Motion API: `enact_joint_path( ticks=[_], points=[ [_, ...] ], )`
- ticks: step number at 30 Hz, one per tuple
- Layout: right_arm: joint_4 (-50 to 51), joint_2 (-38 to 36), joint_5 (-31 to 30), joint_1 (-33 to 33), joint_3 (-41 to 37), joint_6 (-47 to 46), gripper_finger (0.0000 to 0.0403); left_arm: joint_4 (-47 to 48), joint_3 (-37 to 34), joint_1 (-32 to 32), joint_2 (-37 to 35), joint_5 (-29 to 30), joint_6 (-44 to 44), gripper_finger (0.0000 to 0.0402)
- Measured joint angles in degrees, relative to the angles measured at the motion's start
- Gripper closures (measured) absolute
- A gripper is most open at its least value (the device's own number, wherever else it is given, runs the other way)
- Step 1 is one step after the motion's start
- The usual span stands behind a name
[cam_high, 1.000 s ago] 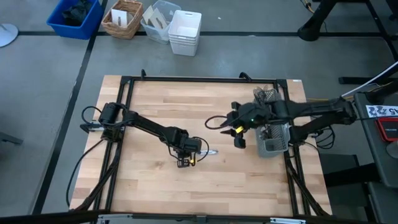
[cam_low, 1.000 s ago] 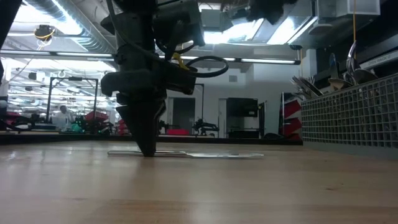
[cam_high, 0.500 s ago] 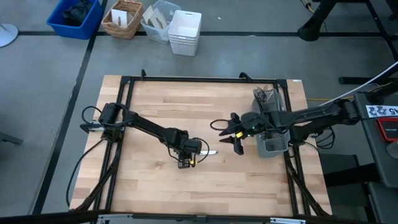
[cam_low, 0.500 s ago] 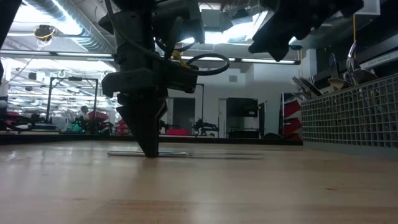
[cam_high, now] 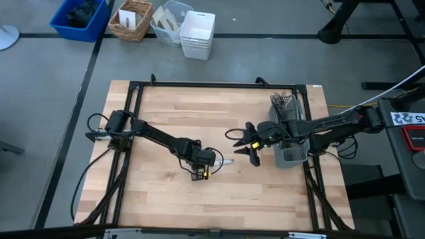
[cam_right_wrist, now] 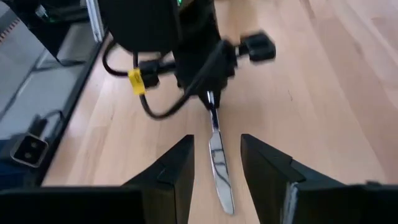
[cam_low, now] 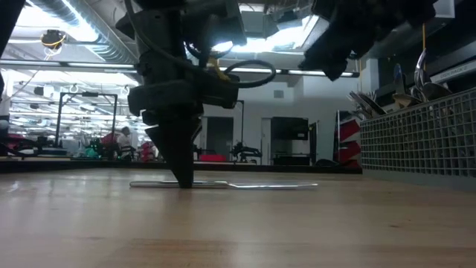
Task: Sort silverware
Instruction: Put the knife into the middle section of the utensil holder
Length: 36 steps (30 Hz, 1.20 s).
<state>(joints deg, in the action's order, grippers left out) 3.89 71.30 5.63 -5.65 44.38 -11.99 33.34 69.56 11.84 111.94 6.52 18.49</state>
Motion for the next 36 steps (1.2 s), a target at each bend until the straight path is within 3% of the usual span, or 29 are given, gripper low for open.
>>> enact_joint_path(
  ticks=[12, 24, 27, 32, 36],
  points=[
    [0.61, 8.25, 5.00, -1.18, 0.00, 2.17, 0.0270, -0.50, -0.20, -0.26, -1.80, -1.61, 2.15, 0.0374],
    [0.64, 14.91, -16.31, -10.60, 0.00, 18.54, 0.0270, -1.68, -0.13, -0.26, -2.12, -2.95, 2.17, 0.0399],
    [0.60, 17.73, -17.32, -11.41, 0.00, 19.46, 0.0270, -1.69, -0.13, -0.26, -2.16, -2.95, 3.17, 0.0401],
    [0.40, 21.32, -15.66, -11.17, 0.00, 10.95, 0.0270, -2.89, -0.13, -0.11, -2.16, -2.95, 3.64, 0.0401],
    [0.15, 21.97, -15.82, -11.21, 0.00, 10.28, 0.0270, -2.80, -0.11, -0.09, -2.16, -2.96, 3.64, 0.0398]
  ],
)
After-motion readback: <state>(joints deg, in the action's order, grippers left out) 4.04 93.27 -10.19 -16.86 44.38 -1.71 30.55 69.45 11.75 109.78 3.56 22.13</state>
